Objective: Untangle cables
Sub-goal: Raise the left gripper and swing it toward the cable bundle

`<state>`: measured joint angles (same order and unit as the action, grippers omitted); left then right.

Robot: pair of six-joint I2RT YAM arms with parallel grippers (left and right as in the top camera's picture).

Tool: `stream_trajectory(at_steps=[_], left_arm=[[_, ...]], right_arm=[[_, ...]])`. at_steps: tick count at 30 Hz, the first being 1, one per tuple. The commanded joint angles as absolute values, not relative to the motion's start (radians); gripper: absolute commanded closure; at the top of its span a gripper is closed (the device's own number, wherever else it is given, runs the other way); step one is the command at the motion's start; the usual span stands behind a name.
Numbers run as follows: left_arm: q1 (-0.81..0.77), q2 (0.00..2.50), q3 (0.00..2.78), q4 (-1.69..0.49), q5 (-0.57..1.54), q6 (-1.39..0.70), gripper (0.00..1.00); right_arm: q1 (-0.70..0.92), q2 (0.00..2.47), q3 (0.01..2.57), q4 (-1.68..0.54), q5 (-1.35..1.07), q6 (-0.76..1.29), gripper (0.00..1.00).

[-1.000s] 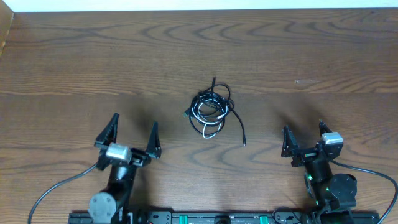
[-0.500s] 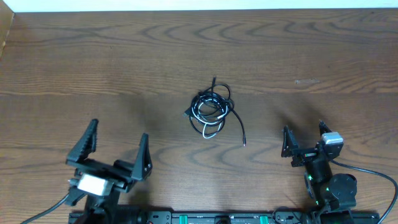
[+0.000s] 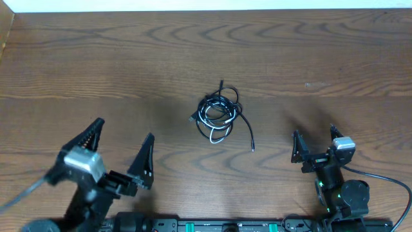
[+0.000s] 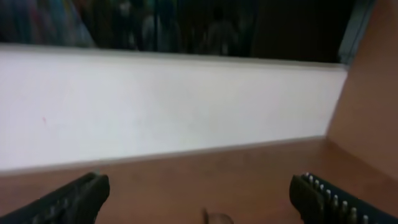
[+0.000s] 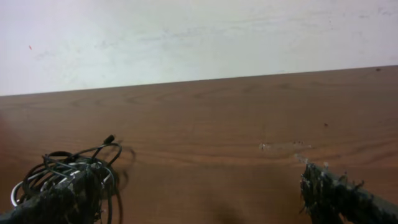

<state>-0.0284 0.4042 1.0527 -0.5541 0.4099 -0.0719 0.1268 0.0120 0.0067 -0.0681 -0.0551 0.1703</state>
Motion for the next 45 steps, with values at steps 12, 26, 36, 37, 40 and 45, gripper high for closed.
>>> stream_trajectory(at_steps=[12, 26, 36, 37, 40, 45], left_arm=[[-0.030, 0.974, 1.524, -1.203, 0.461, -0.087, 0.02], [-0.030, 1.260, 1.522, -1.367, 0.464, -0.205, 0.51], [-0.030, 1.386, 1.466, -1.387, 0.464, -0.205, 0.92], [-0.030, 1.394, 1.461, -1.386, 0.464, -0.208, 0.92], [-0.031, 1.424, 1.451, -1.383, 0.462, -0.224, 0.92], [-0.031, 1.464, 1.428, -1.353, 0.460, -0.239, 0.92]], right_arm=[[0.132, 0.008, 0.006, -0.072, -0.055, 0.156, 0.01], [0.132, 0.008, 0.006, -0.072, -0.055, 0.156, 0.01], [0.132, 0.008, 0.006, -0.072, -0.055, 0.156, 0.01], [0.132, 0.008, 0.006, -0.072, -0.055, 0.156, 0.01], [0.132, 0.008, 0.006, -0.072, -0.055, 0.156, 0.01], [0.132, 0.008, 0.006, -0.072, -0.055, 0.156, 0.01]])
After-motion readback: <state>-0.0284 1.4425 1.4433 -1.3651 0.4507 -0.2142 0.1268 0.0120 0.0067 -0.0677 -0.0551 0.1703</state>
